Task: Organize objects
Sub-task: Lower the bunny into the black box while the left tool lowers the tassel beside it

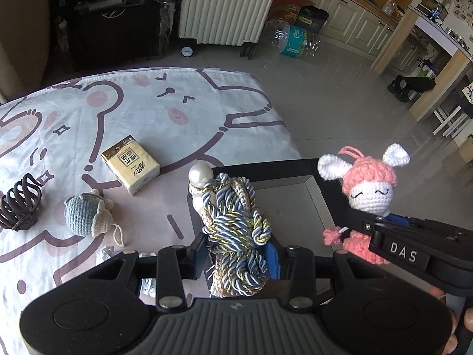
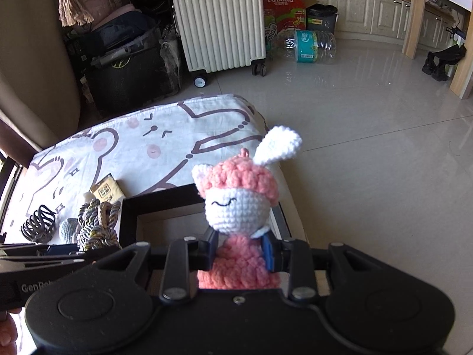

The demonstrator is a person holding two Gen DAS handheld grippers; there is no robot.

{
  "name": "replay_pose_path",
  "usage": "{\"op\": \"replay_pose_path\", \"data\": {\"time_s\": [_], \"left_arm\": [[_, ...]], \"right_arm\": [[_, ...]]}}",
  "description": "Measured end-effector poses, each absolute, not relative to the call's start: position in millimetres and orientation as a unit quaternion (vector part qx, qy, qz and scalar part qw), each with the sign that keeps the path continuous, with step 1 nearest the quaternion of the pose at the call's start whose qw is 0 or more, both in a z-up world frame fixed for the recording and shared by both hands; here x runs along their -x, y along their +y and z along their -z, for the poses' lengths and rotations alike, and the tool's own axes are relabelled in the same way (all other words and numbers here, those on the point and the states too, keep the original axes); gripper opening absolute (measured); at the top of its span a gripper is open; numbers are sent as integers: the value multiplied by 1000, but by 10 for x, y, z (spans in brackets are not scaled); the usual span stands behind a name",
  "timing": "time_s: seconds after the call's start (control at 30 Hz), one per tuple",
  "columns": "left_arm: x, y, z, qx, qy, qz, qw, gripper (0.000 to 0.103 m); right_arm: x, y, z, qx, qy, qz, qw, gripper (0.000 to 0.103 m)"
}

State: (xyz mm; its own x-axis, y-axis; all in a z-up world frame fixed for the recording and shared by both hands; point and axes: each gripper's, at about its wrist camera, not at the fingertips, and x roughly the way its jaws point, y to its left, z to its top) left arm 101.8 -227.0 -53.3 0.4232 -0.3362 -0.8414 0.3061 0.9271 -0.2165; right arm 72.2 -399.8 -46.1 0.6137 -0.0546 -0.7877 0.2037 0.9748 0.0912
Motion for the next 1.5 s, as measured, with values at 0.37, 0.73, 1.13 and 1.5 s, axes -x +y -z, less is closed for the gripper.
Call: {"op": "replay_pose_path", "data": {"time_s": [0.37, 0.73, 1.13, 1.5], "left_arm": [[-1052, -2387, 637, 9, 511, 197, 837, 42], [-1107, -2515, 824, 31, 536, 205, 818, 42], [-1079, -2715, 1112, 105, 569, 205, 789, 42], [-1107, -2712, 1168, 129, 582, 204, 776, 48]], "right_arm": [[-867, -3940, 918, -22, 488, 46, 871, 33], [-865, -4107, 1002, -29, 497, 72, 864, 47], [-731, -4451, 768, -156, 464, 92, 867, 34], [-705, -4483, 743, -162, 461, 98, 867, 32]]}}
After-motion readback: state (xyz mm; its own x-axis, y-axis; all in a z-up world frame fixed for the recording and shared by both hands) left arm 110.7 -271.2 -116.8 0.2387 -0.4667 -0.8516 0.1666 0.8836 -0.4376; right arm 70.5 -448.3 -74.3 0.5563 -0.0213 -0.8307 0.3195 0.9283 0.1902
